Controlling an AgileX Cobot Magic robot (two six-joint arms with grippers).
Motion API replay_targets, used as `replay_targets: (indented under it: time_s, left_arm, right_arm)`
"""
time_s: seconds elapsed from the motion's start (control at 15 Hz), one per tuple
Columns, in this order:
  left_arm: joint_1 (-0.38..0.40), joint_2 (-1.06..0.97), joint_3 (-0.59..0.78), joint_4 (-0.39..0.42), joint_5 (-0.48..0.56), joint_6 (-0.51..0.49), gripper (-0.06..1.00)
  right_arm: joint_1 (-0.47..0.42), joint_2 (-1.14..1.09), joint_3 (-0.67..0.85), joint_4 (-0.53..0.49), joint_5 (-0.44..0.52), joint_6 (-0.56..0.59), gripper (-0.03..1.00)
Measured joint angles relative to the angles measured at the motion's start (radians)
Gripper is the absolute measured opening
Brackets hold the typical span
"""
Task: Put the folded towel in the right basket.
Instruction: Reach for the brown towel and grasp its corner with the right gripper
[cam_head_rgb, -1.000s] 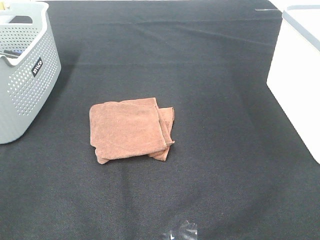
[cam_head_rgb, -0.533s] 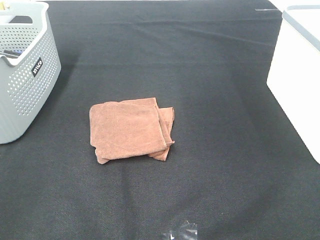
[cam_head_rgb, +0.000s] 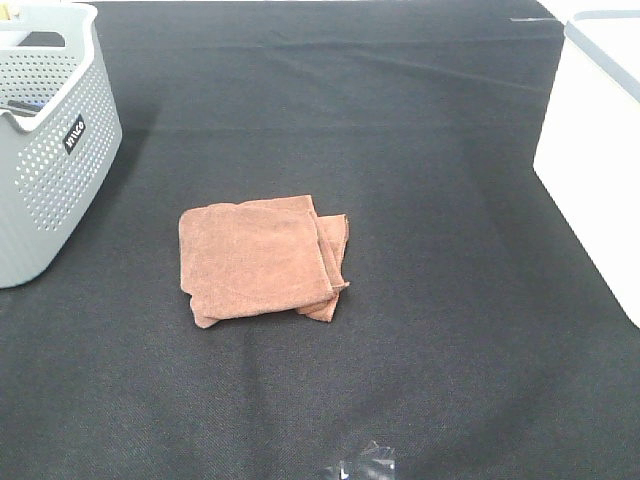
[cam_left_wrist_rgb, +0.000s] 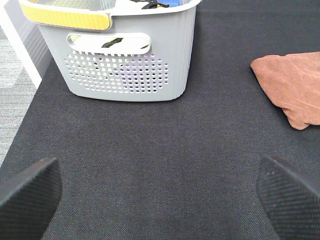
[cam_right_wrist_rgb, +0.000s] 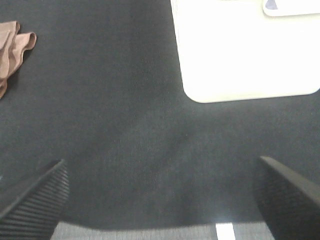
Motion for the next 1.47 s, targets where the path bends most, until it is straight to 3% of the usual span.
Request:
replay_targets:
  time_s: [0.13, 0.53, 0.8, 0.93, 1.2, 1.47]
  left_arm:
    - [0.000, 0.000, 0.000, 0.000, 0.000, 0.000, 0.99]
    - [0.000, 0.000, 0.000, 0.000, 0.000, 0.000, 0.99]
    - [0.000, 0.000, 0.000, 0.000, 0.000, 0.000, 0.99]
    - [0.000, 0.000, 0.000, 0.000, 0.000, 0.000, 0.99]
    - [0.000, 0.000, 0.000, 0.000, 0.000, 0.000, 0.99]
    - [0.000, 0.000, 0.000, 0.000, 0.000, 0.000, 0.99]
  right_arm:
    - [0.000, 0.183, -0.063, 0.044, 0.014, 0.000, 0.96]
    - [0.000, 0.829, -0.501, 0.234, 0.087, -0.059, 0.96]
    - [0.000, 0.985, -0.634, 0.305, 0.093, -0.064, 0.96]
    - [0.000, 1.084, -0.702, 0.419, 0.091, -0.121, 0.96]
    - [0.025, 1.316, -0.716, 0.637, -0.051, -0.249, 0.96]
    - [0.257, 1.625, -0.716, 0.698, -0.255, -0.299, 0.96]
